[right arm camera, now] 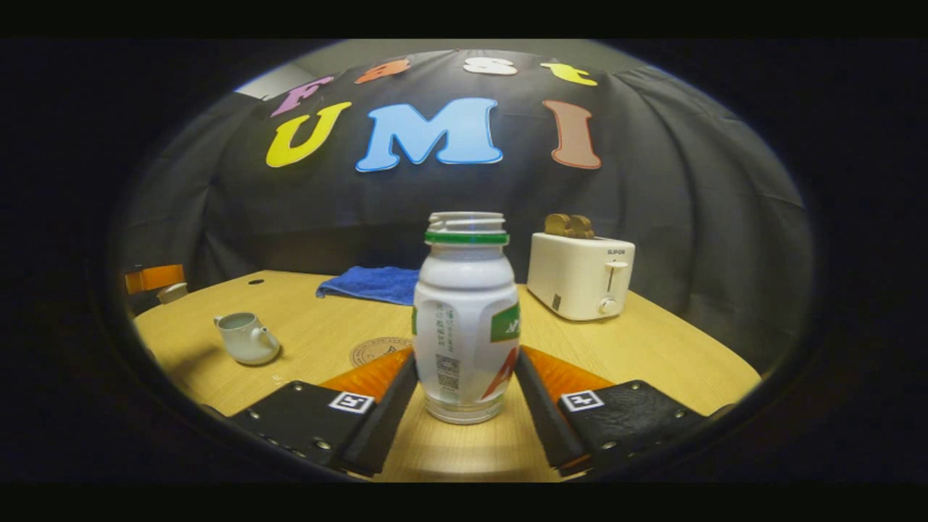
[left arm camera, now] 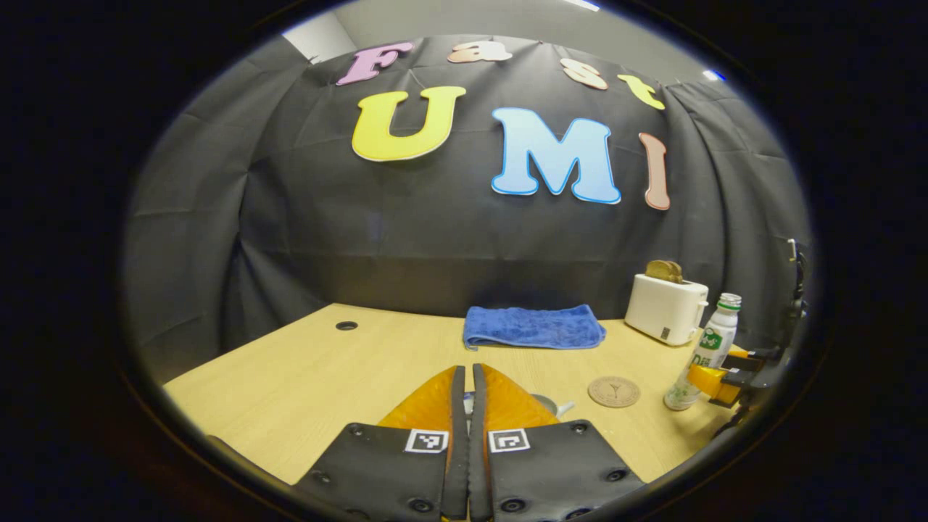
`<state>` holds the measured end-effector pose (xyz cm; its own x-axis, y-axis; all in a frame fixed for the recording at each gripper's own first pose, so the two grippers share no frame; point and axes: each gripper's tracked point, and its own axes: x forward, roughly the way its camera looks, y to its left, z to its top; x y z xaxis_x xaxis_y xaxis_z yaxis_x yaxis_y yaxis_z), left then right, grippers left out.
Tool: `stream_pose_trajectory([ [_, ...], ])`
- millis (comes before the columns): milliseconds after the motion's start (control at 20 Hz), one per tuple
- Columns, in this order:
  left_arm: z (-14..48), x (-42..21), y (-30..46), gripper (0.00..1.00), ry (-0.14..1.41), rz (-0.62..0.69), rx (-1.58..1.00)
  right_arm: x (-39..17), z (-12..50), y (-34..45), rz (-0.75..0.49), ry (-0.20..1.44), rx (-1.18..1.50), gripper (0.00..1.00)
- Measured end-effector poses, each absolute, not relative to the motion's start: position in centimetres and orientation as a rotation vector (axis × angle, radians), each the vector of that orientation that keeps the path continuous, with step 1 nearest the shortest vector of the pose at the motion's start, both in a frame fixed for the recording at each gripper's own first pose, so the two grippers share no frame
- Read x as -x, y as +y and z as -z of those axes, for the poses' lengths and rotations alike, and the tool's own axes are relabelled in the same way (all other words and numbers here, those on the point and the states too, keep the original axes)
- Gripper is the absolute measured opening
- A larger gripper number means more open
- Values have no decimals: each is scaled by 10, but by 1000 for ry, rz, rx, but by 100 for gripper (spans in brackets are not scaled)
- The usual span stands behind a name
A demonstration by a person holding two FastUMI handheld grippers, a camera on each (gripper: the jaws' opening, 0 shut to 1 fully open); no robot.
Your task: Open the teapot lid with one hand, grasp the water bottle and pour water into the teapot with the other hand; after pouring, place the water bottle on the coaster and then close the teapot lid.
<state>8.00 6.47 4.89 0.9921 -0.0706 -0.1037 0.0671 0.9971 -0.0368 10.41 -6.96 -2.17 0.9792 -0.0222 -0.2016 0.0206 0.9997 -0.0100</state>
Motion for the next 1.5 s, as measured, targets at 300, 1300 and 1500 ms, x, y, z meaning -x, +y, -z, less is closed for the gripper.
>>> stream_pose_trajectory([
  [300, -39, -78, 70, 10, 123, 76, 53, -104, 20, -68, 29, 213, 20, 73],
  [1300, -20, -60, 128, 10, 150, 19, 86, -138, -23, 3, 28, 184, 869, 72],
  [1500, -17, -57, 137, 10, 156, 9, 93, -144, -32, 23, 8, 136, 1042, 72],
])
